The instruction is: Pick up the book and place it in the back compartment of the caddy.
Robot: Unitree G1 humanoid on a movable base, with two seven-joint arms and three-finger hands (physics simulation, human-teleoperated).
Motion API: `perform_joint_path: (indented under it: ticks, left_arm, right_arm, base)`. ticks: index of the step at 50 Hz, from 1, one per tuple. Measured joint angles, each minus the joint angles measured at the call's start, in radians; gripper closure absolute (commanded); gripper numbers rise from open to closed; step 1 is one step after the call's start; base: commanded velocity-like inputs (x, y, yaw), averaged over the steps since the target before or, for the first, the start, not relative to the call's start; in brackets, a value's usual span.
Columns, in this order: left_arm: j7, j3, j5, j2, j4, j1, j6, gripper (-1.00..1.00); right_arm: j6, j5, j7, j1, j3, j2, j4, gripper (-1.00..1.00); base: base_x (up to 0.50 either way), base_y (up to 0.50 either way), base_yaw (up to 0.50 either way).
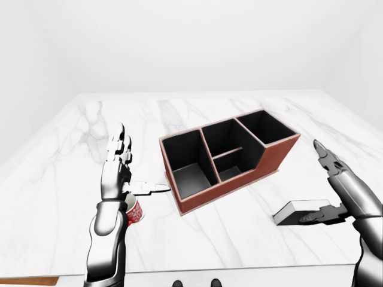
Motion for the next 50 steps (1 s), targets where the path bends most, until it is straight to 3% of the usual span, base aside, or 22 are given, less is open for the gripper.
perform_joint_path:
  ticks: [50]
  left_arm:
    - [0.000,-0.002,0.004,-0.001,0.002,0.004,0.000,-1.00]
  right_arm:
    - [0.000,-0.002,-0.087,0.017,-0.048,-0.040,0.216,-1.00]
  base:
    - [0.00,0.00,0.00]
